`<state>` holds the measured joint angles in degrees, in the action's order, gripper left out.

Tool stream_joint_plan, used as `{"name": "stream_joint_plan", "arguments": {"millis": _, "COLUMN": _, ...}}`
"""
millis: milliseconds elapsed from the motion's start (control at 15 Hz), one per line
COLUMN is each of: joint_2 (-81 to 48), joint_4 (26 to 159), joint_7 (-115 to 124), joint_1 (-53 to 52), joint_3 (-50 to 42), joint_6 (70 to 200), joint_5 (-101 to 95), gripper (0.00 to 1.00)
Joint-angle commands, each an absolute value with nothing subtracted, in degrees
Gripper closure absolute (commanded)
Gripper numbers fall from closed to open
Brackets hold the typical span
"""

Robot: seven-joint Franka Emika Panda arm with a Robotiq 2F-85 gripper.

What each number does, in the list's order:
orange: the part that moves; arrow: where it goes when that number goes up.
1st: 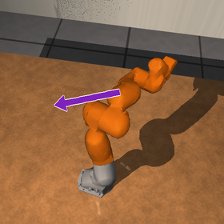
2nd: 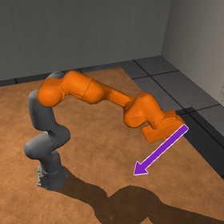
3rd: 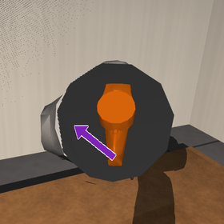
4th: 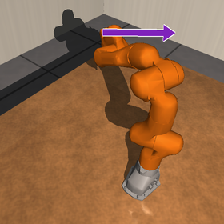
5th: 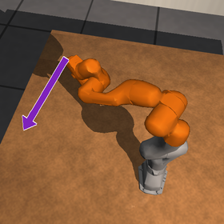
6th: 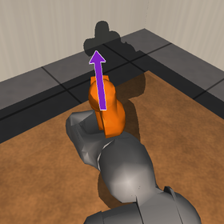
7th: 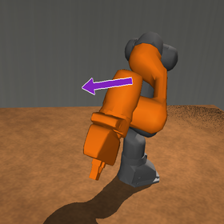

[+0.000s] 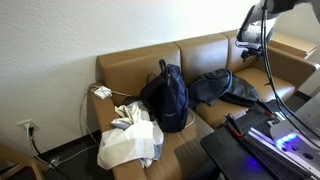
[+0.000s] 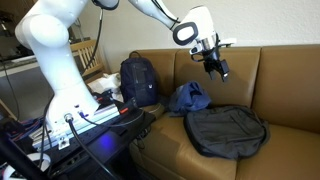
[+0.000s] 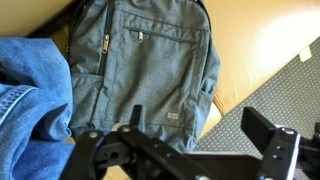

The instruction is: Arrange the cloth and the bags on the table

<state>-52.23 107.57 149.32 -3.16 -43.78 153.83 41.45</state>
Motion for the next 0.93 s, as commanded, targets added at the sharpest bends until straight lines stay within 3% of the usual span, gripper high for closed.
{"name": "stream_joint_plan", "arguments": {"millis": 0, "joint_2": -62.75, "joint_4": 101.57, "joint_7": 149.31, "joint_1": -5.19, "joint_3": -50.01, "joint_6": 143.88, "joint_5": 48.08, "gripper": 0.00}}
{"name": "stream_joint_plan", "arguments": {"millis": 533, "joint_2": -90.97, "joint_4": 87.88, "joint_7": 149.01, "joint_1": 0.99, "joint_3": -60.77, "joint_6": 116.55, "joint_5": 69.67, "gripper": 0.00}}
{"name": "stream_joint_plan", "arguments": {"millis": 667, "joint_2": -86.50, "joint_4": 94.85, "joint_7": 149.10, "joint_1": 2.86, "joint_3": -56.38, "joint_6": 123.53, "joint_5": 67.81, "gripper": 0.00}}
{"name": "stream_joint_plan", "arguments": {"millis": 867, "joint_2": -87.52, "joint_4": 93.22, "joint_7": 148.97, "joint_1": 2.41, "joint_3": -56.85, "joint_6": 121.67, "joint_5": 66.63, "gripper": 0.00}}
